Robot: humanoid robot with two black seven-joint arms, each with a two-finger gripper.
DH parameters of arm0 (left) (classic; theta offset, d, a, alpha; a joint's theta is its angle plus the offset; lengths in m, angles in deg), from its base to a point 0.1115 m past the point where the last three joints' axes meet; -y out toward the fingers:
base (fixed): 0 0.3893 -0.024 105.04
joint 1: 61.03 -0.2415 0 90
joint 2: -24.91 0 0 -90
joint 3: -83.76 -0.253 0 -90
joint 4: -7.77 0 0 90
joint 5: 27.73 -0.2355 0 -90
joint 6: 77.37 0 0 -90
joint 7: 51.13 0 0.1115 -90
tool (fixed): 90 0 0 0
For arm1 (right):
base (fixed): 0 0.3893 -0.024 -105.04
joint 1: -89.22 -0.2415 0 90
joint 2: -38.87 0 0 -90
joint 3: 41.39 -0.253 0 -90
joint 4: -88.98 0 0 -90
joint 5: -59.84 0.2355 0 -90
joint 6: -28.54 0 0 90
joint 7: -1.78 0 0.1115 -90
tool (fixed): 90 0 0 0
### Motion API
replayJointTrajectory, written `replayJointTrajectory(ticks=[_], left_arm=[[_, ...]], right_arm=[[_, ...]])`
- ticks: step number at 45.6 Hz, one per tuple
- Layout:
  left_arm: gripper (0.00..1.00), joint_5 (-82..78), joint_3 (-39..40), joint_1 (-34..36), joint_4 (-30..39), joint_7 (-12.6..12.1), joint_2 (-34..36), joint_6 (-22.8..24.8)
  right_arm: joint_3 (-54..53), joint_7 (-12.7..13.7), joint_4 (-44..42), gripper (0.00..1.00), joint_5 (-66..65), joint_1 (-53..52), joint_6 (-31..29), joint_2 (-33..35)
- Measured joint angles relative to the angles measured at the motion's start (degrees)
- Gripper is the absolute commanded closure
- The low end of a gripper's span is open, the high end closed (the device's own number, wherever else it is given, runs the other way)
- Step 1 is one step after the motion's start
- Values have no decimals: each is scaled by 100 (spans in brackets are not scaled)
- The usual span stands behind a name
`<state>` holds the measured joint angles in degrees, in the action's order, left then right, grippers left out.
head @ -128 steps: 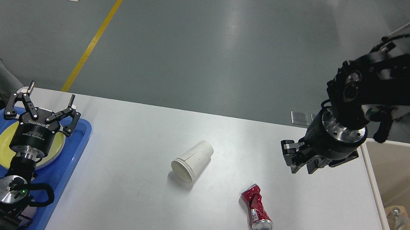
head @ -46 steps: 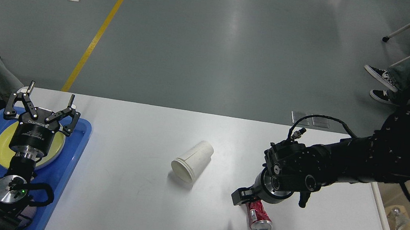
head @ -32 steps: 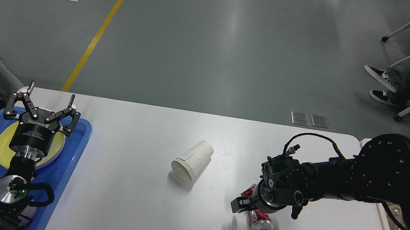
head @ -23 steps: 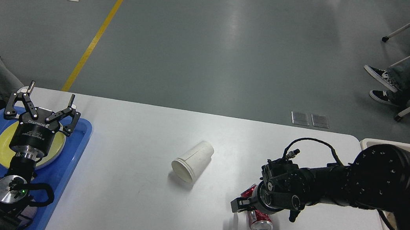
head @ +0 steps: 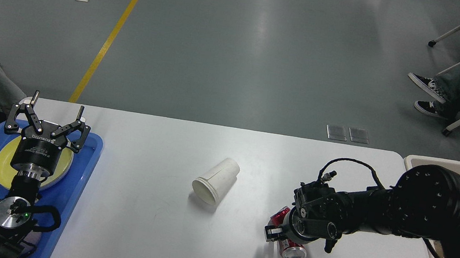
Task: Tidy desktop
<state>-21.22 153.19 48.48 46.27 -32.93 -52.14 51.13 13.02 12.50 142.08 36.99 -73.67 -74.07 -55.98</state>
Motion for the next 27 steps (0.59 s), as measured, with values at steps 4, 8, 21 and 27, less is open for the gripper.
replayJointTrajectory(ticks=[4,8,21,27], left_arm=[[4,0,0,0,0,0,0,0],[4,0,0,0,0,0,1,0],[4,0,0,0,0,0,4,0],[4,0,0,0,0,0,4,0]], right_arm=[[0,0,6,40,0,17,-3,-4],[0,0,8,55,-4,41,-4,-12],[-3,2,123,100,10,23,-69,13],[-15,1,163,100,66,9,-38,34]])
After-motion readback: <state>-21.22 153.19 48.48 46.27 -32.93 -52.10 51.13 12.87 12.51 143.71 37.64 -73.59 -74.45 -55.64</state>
